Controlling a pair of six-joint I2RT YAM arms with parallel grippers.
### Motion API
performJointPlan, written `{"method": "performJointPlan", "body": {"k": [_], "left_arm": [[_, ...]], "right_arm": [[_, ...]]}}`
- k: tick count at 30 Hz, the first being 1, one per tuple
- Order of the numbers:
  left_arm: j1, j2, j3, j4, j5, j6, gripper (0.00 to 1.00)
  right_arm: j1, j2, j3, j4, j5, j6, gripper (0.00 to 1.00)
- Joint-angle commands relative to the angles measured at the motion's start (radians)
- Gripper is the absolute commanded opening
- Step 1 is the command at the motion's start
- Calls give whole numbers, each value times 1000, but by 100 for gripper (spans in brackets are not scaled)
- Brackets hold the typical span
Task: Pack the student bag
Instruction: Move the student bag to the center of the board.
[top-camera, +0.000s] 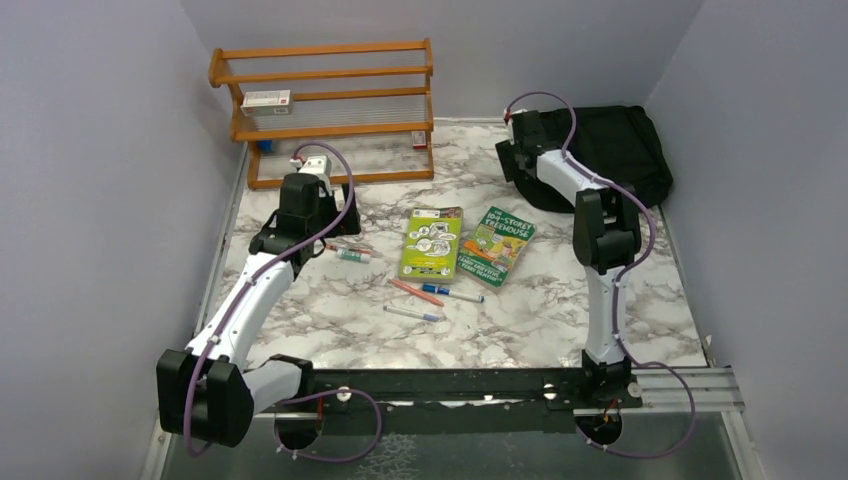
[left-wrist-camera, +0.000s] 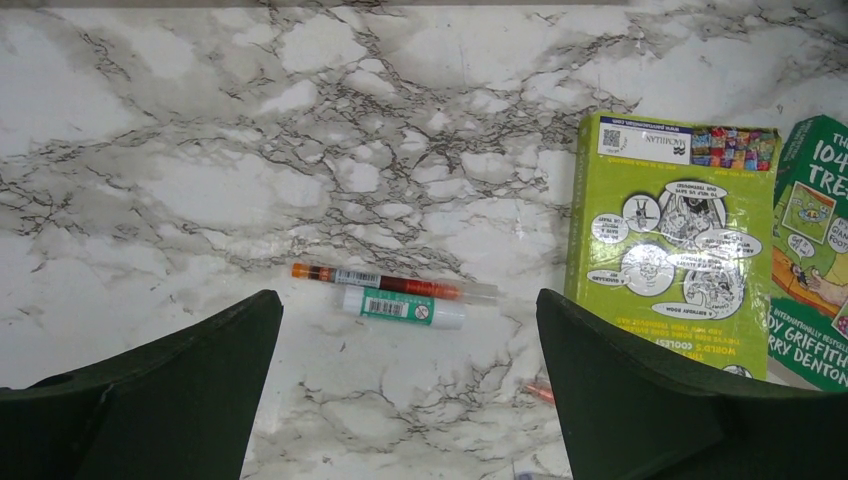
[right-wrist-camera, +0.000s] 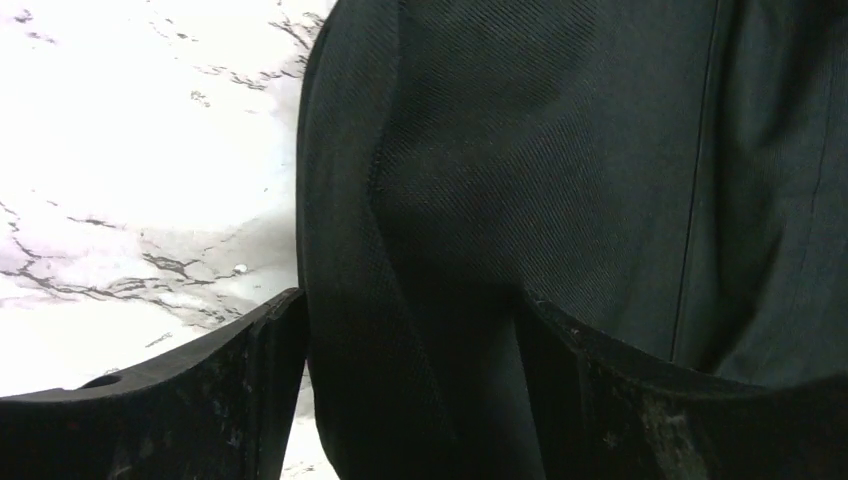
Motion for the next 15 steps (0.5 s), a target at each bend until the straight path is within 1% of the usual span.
{"method": "performJointPlan", "body": {"k": [1, 3, 4, 7, 9, 11, 12, 13, 15], "left_arm": [[10, 2, 7, 27, 35, -1, 99], [13, 1, 7, 26, 35, -1, 99], [15, 2, 7, 26, 35, -2, 99], [18, 5, 7, 27, 36, -4, 99], [20, 14, 8, 28, 35, -5, 99], [24, 22, 9, 29, 62, -8, 99], [26, 25, 10, 30, 70, -9, 99], [28, 27, 10, 32, 77, -11, 99], [36, 30, 10, 36, 88, -13, 99]], "right_arm": [[6, -8, 2, -2, 82, -15, 68], [9, -30, -19, 8, 103, -6, 54], [10, -51, -38, 21, 109, -3, 48], [11, -142, -118, 76, 118, -2, 37], [11, -208, -151, 85, 133, -3, 27], [10, -267, -159, 53, 137, 5, 15], [10, -298, -161, 26, 128, 6, 10], [10, -323, -160, -3, 116, 7, 6], [10, -376, -153, -84, 103, 19, 1]]}}
